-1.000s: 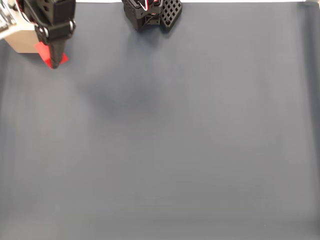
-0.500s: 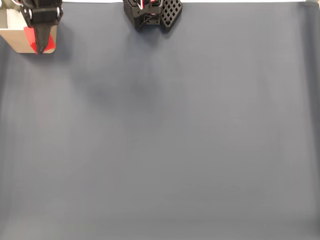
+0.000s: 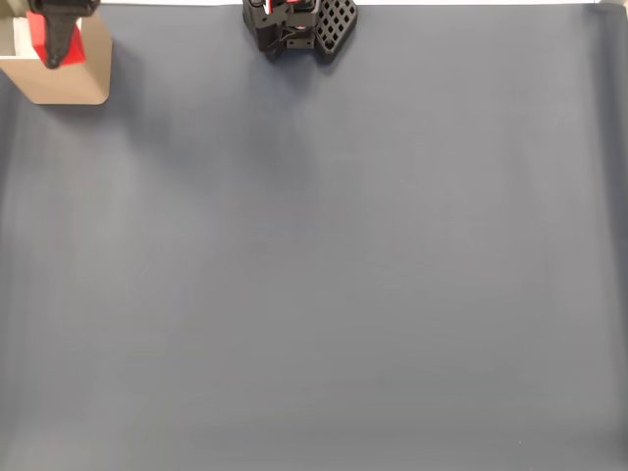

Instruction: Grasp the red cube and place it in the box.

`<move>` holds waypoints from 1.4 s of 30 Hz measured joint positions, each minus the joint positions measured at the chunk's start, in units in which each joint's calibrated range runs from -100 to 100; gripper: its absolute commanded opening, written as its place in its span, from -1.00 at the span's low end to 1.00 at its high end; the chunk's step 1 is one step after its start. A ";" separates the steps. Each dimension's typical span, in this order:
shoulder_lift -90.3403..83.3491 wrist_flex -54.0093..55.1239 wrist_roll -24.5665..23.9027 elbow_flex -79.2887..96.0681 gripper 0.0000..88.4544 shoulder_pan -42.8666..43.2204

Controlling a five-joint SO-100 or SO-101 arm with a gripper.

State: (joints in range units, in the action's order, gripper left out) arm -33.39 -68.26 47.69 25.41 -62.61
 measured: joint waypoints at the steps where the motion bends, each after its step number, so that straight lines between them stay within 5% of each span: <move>1: 0.00 0.40 0.00 0.00 -1.00 -0.52; 42: 3.21 7.16 -1.32 2.35 -1.00 -9.94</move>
State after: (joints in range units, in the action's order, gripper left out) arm -30.18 -61.10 46.37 27.76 -72.55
